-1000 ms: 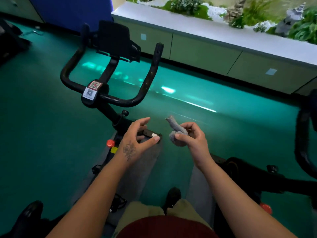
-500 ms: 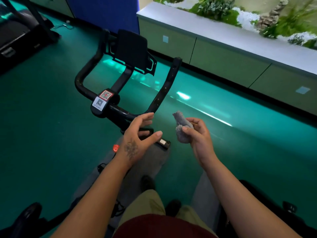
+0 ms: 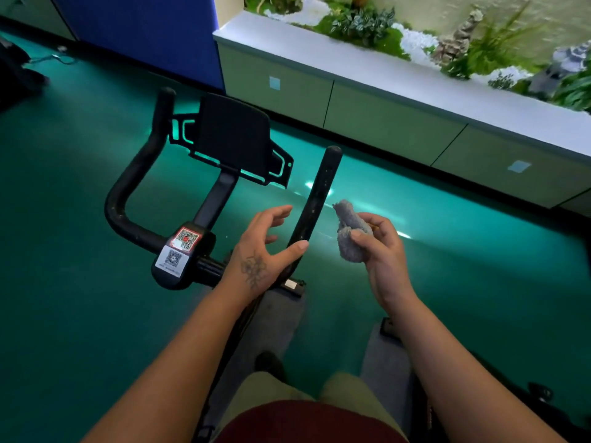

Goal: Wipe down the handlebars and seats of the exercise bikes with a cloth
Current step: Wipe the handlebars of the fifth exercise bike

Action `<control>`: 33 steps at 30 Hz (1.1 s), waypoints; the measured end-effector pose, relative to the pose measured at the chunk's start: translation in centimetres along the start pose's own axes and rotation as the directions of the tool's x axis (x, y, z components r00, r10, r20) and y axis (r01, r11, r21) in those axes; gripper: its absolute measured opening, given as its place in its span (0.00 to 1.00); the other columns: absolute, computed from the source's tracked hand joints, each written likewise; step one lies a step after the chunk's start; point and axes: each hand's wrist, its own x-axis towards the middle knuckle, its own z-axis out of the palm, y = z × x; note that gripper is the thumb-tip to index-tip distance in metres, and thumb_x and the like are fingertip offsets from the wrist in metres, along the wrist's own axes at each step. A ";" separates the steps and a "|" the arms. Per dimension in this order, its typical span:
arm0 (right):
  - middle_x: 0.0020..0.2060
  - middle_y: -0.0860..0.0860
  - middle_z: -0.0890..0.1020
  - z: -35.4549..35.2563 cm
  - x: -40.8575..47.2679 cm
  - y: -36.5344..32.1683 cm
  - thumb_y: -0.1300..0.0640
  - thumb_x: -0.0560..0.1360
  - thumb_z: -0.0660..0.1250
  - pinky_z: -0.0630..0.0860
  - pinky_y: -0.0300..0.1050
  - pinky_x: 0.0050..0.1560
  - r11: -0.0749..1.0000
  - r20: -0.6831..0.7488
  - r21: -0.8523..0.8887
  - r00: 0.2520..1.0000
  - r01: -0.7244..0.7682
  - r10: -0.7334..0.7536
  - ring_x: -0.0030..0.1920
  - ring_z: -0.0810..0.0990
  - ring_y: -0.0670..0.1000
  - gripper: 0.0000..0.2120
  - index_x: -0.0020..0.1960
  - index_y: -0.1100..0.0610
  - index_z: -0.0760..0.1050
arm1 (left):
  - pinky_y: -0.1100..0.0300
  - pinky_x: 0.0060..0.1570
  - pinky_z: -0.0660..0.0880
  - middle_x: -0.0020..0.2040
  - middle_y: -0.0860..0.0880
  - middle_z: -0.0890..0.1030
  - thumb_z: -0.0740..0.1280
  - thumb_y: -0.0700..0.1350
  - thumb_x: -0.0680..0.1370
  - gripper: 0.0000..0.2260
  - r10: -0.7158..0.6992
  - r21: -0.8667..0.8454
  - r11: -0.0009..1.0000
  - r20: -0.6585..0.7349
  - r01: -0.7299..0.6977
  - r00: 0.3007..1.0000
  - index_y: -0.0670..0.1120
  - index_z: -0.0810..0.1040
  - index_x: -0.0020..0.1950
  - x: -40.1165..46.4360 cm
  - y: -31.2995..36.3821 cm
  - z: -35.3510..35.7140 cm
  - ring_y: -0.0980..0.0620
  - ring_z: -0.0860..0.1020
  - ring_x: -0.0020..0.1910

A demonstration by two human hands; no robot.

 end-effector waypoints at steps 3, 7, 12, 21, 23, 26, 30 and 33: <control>0.55 0.46 0.84 0.4 0.6 -0.4 0.56 0.70 0.76 0.75 0.51 0.55 0.998 -0.040 -0.054 0.998 0.036 -0.038 0.56 0.81 0.51 0.17 0.58 0.51 0.81 | 0.54 0.68 0.76 0.71 0.57 0.75 0.77 0.53 0.78 0.29 -0.009 0.010 1.000 0.055 0.009 0.998 0.54 0.71 0.77 1.4 -0.5 0.3 0.61 0.73 0.71; 0.55 0.45 0.84 1.4 1.8 -1.4 0.56 0.70 0.75 0.77 0.45 0.55 0.994 -0.107 -0.078 0.990 0.081 -0.089 0.55 0.82 0.47 0.17 0.59 0.51 0.79 | 0.52 0.68 0.77 0.73 0.58 0.72 0.77 0.56 0.77 0.31 -0.026 0.016 1.000 0.108 0.025 0.994 0.57 0.69 0.78 3.1 -1.1 1.0 0.62 0.72 0.71; 0.59 0.48 0.83 3.1 4.1 -2.2 0.54 0.71 0.77 0.81 0.51 0.60 0.984 -0.124 -0.118 0.982 0.131 -0.145 0.60 0.83 0.55 0.19 0.60 0.50 0.78 | 0.56 0.64 0.79 0.73 0.58 0.72 0.79 0.54 0.76 0.34 -0.045 -0.009 0.999 0.127 0.046 0.991 0.58 0.68 0.78 4.7 -1.1 1.7 0.61 0.73 0.70; 0.66 0.54 0.80 5.2 6.2 -1.9 0.58 0.69 0.77 0.81 0.50 0.61 0.983 -0.061 -0.117 0.987 0.139 -0.147 0.67 0.80 0.55 0.21 0.61 0.49 0.78 | 0.55 0.60 0.80 0.69 0.56 0.75 0.83 0.46 0.71 0.38 -0.056 0.039 0.998 0.112 0.051 0.992 0.51 0.71 0.78 5.6 -1.4 2.3 0.62 0.77 0.65; 0.67 0.55 0.78 5.2 6.0 -1.3 0.59 0.68 0.78 0.82 0.48 0.59 0.979 -0.057 -0.149 0.987 0.141 -0.151 0.67 0.80 0.54 0.23 0.60 0.48 0.77 | 0.53 0.60 0.80 0.68 0.55 0.75 0.83 0.44 0.70 0.38 -0.052 0.052 0.998 0.103 0.047 0.993 0.52 0.72 0.77 5.6 -1.5 2.6 0.61 0.77 0.64; 0.65 0.51 0.79 5.4 5.8 -0.7 0.54 0.68 0.81 0.83 0.53 0.59 0.970 -0.061 -0.203 0.987 0.136 -0.151 0.66 0.80 0.51 0.24 0.60 0.44 0.76 | 0.56 0.58 0.79 0.66 0.55 0.74 0.83 0.42 0.69 0.38 -0.057 0.056 0.997 0.086 0.052 0.995 0.54 0.73 0.76 5.8 -1.6 3.0 0.61 0.77 0.63; 0.61 0.45 0.81 6.0 6.0 -0.8 0.56 0.70 0.81 0.84 0.54 0.56 0.962 -0.117 -0.245 0.981 0.125 -0.157 0.60 0.83 0.48 0.23 0.58 0.44 0.75 | 0.63 0.55 0.78 0.65 0.55 0.73 0.82 0.39 0.69 0.37 -0.062 0.072 0.996 0.066 0.057 0.996 0.55 0.74 0.75 6.0 -1.7 3.4 0.59 0.77 0.62; 0.59 0.45 0.82 6.1 7.5 -1.7 0.60 0.71 0.81 0.84 0.53 0.55 0.961 -0.148 -0.246 0.975 0.127 -0.166 0.57 0.84 0.49 0.23 0.57 0.44 0.74 | 0.70 0.51 0.75 0.65 0.55 0.74 0.81 0.37 0.69 0.38 -0.065 0.052 0.997 0.065 0.062 0.996 0.57 0.74 0.75 6.0 -1.9 3.4 0.61 0.77 0.61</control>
